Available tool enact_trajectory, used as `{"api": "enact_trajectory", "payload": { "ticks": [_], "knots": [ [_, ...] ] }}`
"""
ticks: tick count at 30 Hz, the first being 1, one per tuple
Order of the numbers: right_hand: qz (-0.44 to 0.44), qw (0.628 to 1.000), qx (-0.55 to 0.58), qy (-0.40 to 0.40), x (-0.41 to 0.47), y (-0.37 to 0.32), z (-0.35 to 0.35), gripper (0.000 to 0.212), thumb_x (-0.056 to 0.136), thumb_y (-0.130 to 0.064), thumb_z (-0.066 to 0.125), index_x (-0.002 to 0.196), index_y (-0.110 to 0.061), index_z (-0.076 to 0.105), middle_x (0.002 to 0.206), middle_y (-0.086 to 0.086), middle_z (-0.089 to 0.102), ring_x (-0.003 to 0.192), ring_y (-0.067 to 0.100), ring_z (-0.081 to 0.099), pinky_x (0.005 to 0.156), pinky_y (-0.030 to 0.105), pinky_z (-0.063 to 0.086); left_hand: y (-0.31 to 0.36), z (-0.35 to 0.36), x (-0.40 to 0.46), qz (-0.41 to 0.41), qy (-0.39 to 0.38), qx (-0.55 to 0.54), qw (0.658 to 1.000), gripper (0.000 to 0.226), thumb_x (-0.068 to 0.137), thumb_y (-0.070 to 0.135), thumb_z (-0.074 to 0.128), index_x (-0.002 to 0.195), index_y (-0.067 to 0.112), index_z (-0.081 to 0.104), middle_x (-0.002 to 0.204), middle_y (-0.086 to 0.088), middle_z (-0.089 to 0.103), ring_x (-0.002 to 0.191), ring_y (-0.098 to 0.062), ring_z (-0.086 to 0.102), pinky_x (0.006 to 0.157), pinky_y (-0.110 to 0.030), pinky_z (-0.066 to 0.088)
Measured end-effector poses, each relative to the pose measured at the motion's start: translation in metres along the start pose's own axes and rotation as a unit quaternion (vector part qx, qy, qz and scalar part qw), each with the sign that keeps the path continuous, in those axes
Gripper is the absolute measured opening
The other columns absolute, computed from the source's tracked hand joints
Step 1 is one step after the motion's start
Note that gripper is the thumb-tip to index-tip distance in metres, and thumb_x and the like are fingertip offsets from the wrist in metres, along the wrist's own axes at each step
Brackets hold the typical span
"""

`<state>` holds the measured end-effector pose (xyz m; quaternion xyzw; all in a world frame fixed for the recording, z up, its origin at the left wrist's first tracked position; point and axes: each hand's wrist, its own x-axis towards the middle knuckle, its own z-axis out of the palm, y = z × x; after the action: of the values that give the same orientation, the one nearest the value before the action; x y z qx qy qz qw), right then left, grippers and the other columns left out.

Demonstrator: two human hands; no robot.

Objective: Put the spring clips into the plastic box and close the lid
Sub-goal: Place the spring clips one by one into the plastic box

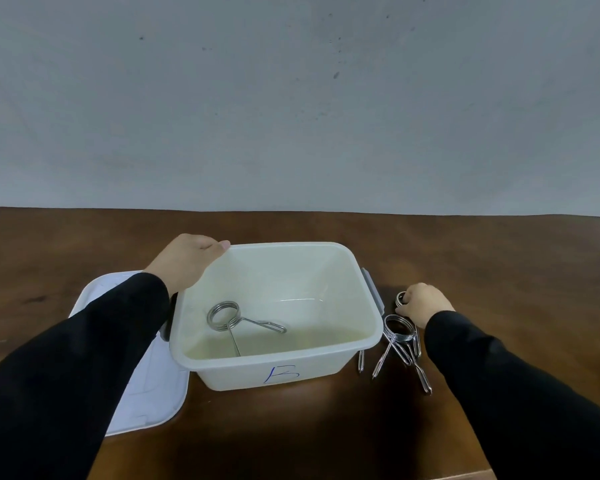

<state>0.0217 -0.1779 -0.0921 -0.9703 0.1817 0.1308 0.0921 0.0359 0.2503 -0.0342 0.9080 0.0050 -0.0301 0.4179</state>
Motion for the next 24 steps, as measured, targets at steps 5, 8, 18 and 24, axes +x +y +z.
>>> {"api": "enact_trajectory", "payload": {
  "ticks": [5,8,18,24],
  "knots": [
    [-0.007,1.000,0.007,0.019,0.001,-0.005,-0.006,0.033,0.090,-0.026,0.072,0.114,-0.004,0.071,0.112,0.014,0.070,0.101,0.030,0.067,0.089,0.039,0.055,0.000,0.000,0.000,-0.005,0.009,0.009,1.000,0.057,0.100,0.047,0.055,0.101,-0.009,0.067,0.072,-0.007,0.040,0.063,-0.020,0.033,0.058,-0.031,0.026],
    [-0.028,0.996,0.035,0.078,-0.002,-0.012,-0.021,0.041,0.088,-0.027,0.074,0.122,-0.006,0.067,0.124,0.016,0.063,0.105,0.032,0.065,0.092,0.040,0.053,0.000,0.001,0.000,-0.004,0.011,0.008,1.000,0.058,0.100,0.047,0.055,0.101,-0.010,0.067,0.073,-0.007,0.040,0.064,-0.021,0.033,0.059,-0.031,0.026],
    [-0.300,0.923,0.162,0.177,-0.110,-0.144,-0.145,0.040,0.086,-0.040,0.076,0.120,-0.023,0.063,0.102,-0.002,0.063,0.087,0.018,0.059,0.069,0.028,0.043,0.004,-0.001,-0.003,-0.019,0.001,-0.006,1.000,0.049,0.099,0.047,0.056,0.084,0.002,0.064,0.067,-0.004,0.038,0.048,-0.011,0.031,0.048,-0.022,0.026],
    [-0.371,0.929,0.003,-0.017,-0.146,-0.226,-0.082,0.051,0.080,-0.046,0.078,0.119,-0.016,0.065,0.106,0.002,0.068,0.091,0.022,0.063,0.071,0.032,0.051,0.009,-0.003,-0.006,-0.012,-0.003,-0.013,1.000,0.050,0.101,0.040,0.057,0.057,0.017,0.049,0.054,0.003,0.032,0.049,-0.015,0.029,0.047,-0.029,0.025]
  ]
}}
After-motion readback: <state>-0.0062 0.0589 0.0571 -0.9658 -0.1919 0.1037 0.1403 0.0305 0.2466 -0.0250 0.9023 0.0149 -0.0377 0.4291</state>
